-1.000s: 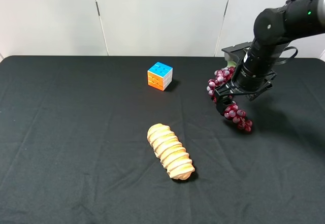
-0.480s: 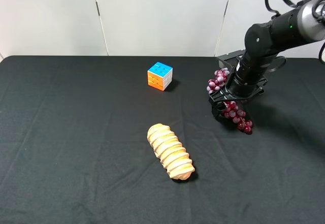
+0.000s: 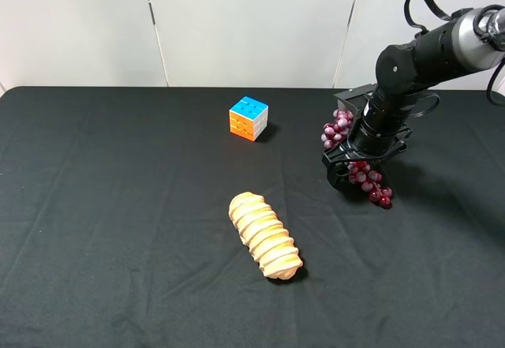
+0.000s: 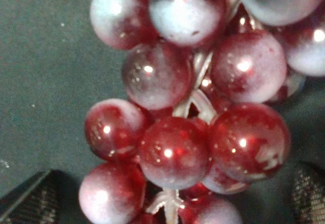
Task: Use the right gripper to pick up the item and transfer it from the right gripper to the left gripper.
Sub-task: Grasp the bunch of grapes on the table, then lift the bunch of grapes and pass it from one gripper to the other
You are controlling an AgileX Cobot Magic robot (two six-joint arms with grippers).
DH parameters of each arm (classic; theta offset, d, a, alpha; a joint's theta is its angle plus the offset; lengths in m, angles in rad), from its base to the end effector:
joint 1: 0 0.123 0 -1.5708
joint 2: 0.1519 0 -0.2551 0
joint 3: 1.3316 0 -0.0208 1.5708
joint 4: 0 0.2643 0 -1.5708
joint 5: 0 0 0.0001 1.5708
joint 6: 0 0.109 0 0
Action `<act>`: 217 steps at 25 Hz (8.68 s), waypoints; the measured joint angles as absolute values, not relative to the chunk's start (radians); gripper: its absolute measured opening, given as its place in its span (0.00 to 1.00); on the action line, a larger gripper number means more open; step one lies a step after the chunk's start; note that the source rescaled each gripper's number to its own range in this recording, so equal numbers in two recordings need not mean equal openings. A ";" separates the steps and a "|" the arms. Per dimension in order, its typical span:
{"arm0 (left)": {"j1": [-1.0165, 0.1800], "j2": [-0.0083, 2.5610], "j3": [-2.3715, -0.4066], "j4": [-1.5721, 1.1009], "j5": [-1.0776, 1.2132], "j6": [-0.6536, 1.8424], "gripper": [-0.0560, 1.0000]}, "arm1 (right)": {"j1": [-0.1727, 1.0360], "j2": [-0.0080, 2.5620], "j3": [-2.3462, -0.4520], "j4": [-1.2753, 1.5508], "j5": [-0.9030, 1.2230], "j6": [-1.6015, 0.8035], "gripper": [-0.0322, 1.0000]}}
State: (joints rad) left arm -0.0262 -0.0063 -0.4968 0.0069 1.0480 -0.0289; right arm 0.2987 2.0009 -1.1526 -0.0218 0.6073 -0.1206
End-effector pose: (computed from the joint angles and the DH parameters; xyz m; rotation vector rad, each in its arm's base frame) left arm 0.0533 -0.0007 0.2762 -0.0030 2.0285 -0.0265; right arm 0.3519 0.1069 0.0621 -0.6355 2.8691 0.0057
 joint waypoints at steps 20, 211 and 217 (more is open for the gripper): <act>-0.026 -0.006 -0.497 0.007 1.048 -0.029 1.00 | 0.302 1.995 -1.156 -0.014 0.610 -0.121 0.07; -0.914 1.439 -0.624 -0.021 -0.609 0.042 0.10 | 0.798 1.478 -1.602 0.167 1.222 -0.408 1.00; -0.914 1.441 -0.624 -0.021 -0.611 0.042 0.09 | 0.798 1.403 -1.589 0.103 1.221 -0.361 1.00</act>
State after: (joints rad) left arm -0.9135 1.4409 -0.6236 -0.0212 -0.6108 0.0417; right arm 0.7984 1.4031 -1.5886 0.1033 1.2210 -0.3606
